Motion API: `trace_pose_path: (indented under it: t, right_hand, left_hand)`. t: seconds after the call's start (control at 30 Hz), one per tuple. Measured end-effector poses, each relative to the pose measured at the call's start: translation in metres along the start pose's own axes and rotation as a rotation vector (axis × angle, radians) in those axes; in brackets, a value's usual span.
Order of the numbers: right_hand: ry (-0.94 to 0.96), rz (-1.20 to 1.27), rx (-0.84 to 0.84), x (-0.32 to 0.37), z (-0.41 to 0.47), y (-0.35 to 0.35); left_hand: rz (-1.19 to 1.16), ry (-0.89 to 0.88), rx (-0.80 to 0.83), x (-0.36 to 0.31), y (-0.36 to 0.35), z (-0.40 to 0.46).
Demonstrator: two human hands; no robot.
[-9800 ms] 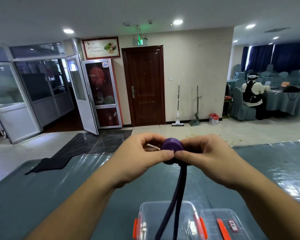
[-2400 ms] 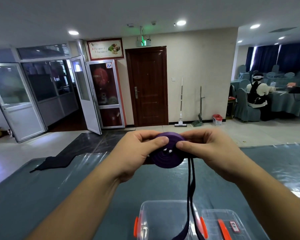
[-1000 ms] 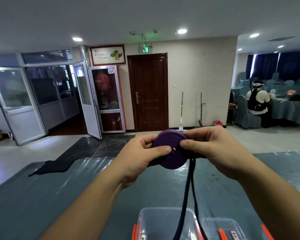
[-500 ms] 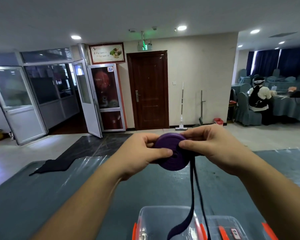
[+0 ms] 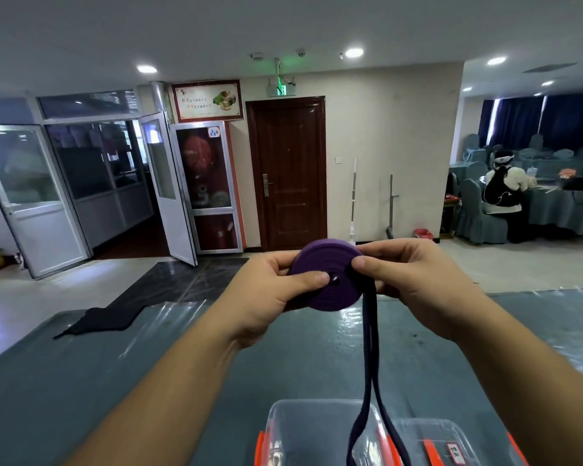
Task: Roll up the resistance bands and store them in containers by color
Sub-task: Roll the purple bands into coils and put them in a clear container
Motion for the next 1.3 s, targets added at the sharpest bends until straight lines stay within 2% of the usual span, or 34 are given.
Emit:
trace_pose_path:
  t: [0.17,0.33,0.6,0.8,0.97,1.03,1.17,1.23,1.3]
  right_hand:
    - [0.014,-0.001,-0.023,-0.004,0.002,0.004]
    - [-0.011,-0.068,0.089,-0.001,0.001,0.002]
    - [-0.003,-0.024,-0.018,-0.005,0.002,0.003]
    - [-0.042,-0.054,0.083,0.000,-0.005,0.001]
    - [-0.037,0.023,-0.053,-0.001,-0.001,0.004]
    - [-0.045,0.026,-0.039,-0.001,-0.004,0.004]
    - [-0.076,-0.012,0.066,0.002,-0.011,-0.001]
    - [-0.068,-0.011,0.032,0.003,-0.009,-0.002]
    - [-0.044,0.013,-0.046,0.003,-0.006,-0.001]
  left_hand:
    - [-0.092,0.032,-0.030,0.014,-0.006,-0.003]
    - [0.125,-0.005,0.096,0.001,-0.002,0.001]
    - [-0.042,0.016,-0.032,0.013,-0.007,-0.001]
    - [0.144,0.020,0.058,-0.002,-0.001,-0.002]
    - [-0.046,0.029,-0.051,0.001,-0.002,-0.002]
    - [-0.070,0.063,-0.030,0.005,-0.003,-0.004]
    - [0.159,0.022,0.110,-0.004,0.000,-0.007]
    - [0.169,0.001,0.076,-0.009,0.002,-0.006]
    - [0.073,-0.003,-0.012,-0.008,0.003,-0.005]
Point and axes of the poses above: each hand's wrist, its own z-axis towards the middle knuckle, its own y-axis out of the back of the hand, x = y × z, the point moved 4 cm from there along z, towards the middle knuckle, and after that the axes turned 15 degrees about -x, right-handed, at the moved point
